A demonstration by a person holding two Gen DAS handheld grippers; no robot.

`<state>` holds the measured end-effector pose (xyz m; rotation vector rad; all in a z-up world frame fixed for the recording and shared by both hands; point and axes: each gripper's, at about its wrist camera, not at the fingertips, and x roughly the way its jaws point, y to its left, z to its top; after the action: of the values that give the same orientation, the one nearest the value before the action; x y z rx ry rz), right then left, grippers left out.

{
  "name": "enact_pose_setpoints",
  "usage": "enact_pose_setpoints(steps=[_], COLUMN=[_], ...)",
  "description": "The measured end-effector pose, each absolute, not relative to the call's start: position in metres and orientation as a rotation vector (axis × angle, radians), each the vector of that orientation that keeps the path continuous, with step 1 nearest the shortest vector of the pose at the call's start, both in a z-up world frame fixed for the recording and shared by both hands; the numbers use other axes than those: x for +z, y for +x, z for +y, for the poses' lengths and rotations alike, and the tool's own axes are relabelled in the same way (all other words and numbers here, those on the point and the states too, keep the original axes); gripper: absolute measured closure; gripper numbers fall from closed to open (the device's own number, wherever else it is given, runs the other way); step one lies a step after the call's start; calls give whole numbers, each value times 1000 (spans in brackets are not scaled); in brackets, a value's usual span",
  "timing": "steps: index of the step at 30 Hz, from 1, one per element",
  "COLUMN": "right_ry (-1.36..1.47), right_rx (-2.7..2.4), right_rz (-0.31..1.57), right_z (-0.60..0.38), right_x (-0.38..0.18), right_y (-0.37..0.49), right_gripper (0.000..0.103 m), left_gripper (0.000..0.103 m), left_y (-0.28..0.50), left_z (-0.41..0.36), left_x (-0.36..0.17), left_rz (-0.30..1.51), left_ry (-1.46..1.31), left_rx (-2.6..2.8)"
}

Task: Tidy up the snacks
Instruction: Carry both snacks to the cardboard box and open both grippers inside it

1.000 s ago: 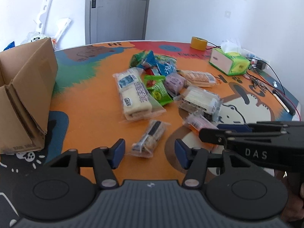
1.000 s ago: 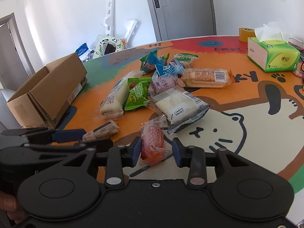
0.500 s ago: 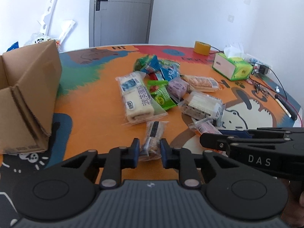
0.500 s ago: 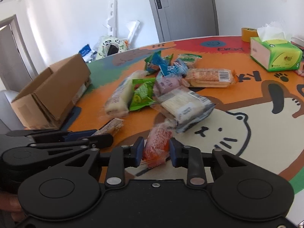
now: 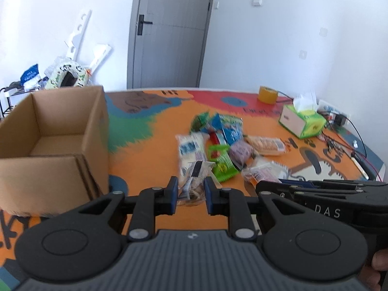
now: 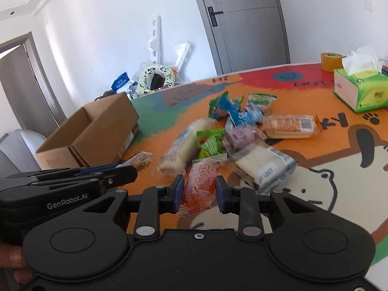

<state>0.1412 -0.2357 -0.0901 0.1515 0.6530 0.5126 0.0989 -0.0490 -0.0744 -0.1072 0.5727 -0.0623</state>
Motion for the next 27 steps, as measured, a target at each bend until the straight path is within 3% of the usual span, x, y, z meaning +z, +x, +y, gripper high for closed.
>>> enact_pose_setpoints(steps=[27], right_ry=[174], right_rx=[716], right_rz=[550], right_z=[-136], right_x=[-40], right_y=[164], right_gripper=[74], left_gripper=[81], left_y=[86], left_z=[57], left_x=[-22], left_rz=[415], left_ry=[-184], left_rx=[198])
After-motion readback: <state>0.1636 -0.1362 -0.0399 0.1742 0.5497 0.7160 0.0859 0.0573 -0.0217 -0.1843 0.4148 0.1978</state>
